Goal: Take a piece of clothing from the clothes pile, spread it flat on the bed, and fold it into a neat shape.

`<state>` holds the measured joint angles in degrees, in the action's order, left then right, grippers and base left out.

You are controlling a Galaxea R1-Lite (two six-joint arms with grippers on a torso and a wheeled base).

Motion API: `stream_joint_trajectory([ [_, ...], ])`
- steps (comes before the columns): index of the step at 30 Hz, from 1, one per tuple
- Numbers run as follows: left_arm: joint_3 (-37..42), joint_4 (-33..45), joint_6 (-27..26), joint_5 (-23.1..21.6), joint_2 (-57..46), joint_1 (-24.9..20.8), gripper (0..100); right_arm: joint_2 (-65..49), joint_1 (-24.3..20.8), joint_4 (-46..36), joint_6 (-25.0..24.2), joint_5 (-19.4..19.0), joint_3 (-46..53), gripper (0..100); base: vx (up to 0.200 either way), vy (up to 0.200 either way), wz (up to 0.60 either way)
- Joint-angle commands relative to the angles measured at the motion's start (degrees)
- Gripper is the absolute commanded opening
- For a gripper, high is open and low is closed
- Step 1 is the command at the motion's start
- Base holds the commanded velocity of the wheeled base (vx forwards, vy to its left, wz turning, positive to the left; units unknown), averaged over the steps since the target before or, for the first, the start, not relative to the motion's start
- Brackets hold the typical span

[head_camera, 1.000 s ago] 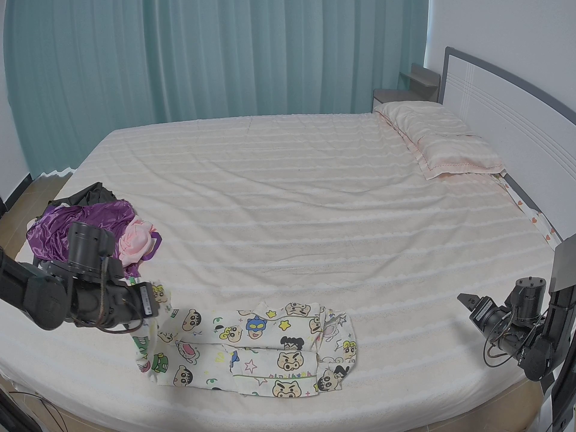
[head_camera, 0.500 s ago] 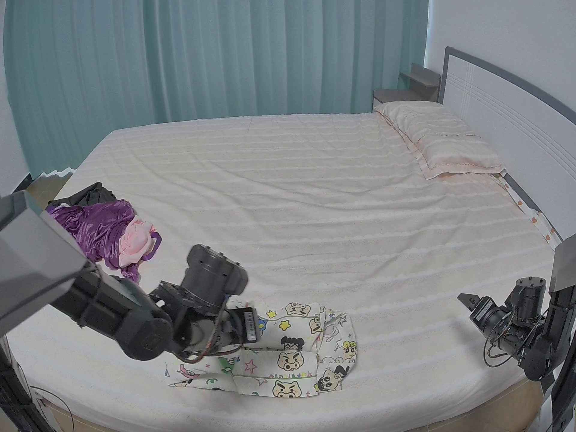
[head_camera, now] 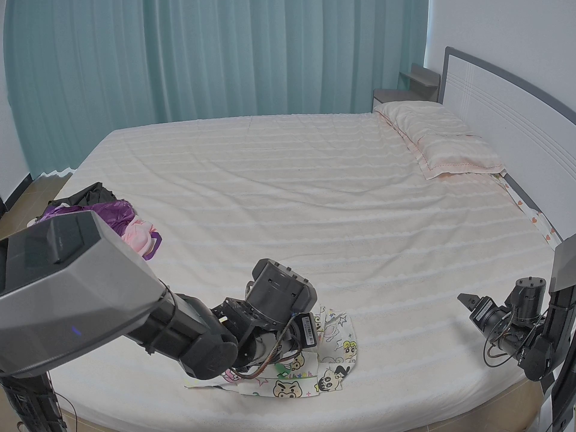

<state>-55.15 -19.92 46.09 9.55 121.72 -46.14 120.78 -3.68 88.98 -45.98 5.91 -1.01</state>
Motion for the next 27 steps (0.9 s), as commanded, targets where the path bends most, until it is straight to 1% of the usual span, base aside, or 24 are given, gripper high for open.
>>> stream_joint_trajectory([
  [1,-0.22,-1.53,-0.04,0.03,2.29,-0.62,0,0.07,-0.01,0.41,0.02,-0.02,1.01,100,0.000,0.000,0.00],
  [5,-0.13,-2.84,0.05,0.03,2.99,-0.70,0,0.15,-0.01,0.41,0.02,-0.02,1.01,100,0.000,0.000,0.00],
  [6,-0.13,-2.93,0.05,0.12,2.99,-0.70,100,0.07,-0.01,0.41,0.02,-0.02,1.01,100,0.000,0.000,0.00],
  [10,0.31,-3.46,0.14,-0.58,3.17,-0.62,100,0.15,-0.01,0.41,0.02,-0.02,1.01,100,0.000,0.000,0.00],
  [16,1.10,-3.37,0.23,-0.49,3.52,-0.79,100,0.15,-0.10,0.41,0.02,-0.02,1.01,100,0.000,0.000,0.00],
  [19,3.03,-3.46,0.93,-0.58,2.82,-0.62,100,0.15,-0.01,0.41,-0.07,-0.02,1.01,100,0.000,0.000,0.00],
  [24,9.54,-6.45,1.72,-0.58,-2.19,1.93,100,0.15,-0.27,0.41,-0.07,0.06,1.01,100,0.000,0.000,0.00],
  [27,15.95,-11.81,1.81,-1.02,-6.50,4.48,100,0.15,-0.63,0.41,-0.07,-0.02,1.01,100,0.000,0.000,0.00],
])
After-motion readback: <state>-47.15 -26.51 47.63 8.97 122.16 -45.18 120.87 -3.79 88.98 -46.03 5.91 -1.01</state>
